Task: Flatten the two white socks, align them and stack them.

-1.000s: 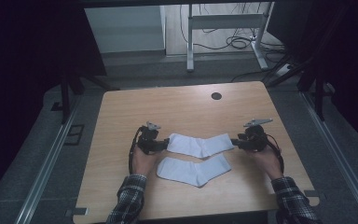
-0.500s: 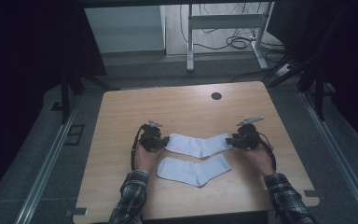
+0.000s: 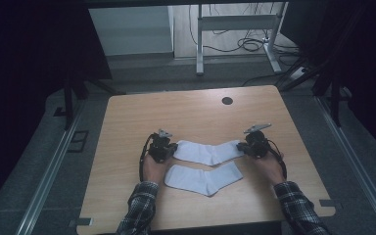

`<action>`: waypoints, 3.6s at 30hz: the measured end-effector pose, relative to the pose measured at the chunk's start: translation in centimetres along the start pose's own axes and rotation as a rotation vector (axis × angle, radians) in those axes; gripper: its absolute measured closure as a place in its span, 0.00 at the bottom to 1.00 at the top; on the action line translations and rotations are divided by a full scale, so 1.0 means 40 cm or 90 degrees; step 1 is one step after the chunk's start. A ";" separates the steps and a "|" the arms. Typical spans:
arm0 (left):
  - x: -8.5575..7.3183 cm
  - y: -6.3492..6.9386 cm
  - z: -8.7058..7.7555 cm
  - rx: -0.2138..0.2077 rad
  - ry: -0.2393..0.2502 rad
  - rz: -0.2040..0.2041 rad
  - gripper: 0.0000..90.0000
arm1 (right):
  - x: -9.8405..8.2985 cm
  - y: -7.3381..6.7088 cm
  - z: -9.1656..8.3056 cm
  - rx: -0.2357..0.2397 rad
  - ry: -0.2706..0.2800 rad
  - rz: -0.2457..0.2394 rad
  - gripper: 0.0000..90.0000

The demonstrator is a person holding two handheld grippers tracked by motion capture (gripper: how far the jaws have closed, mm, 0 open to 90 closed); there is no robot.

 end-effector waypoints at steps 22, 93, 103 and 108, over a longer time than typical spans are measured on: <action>-0.080 0.067 -0.213 -0.023 0.043 0.049 0.94 | -0.007 -0.070 -0.146 0.068 0.062 -0.053 0.91; -0.194 0.092 -0.163 -0.007 0.017 0.070 0.92 | -0.094 -0.167 -0.085 0.088 -0.021 -0.095 0.85; -0.157 0.088 -0.188 0.005 0.033 0.080 0.92 | -0.061 -0.160 -0.120 0.085 0.011 -0.097 0.85; -0.127 0.084 -0.198 0.013 0.040 0.084 0.92 | -0.035 -0.147 -0.140 0.077 0.030 -0.091 0.85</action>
Point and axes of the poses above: each handheld gripper's, and its own axes: z roughly forward along the jaws, x roughly out of its top, y roughly to its right, the point moved 4 cm from there along z, roughly forward along the jaws, and after that the axes turned 11 degrees about -y, right-handed, at the moved point
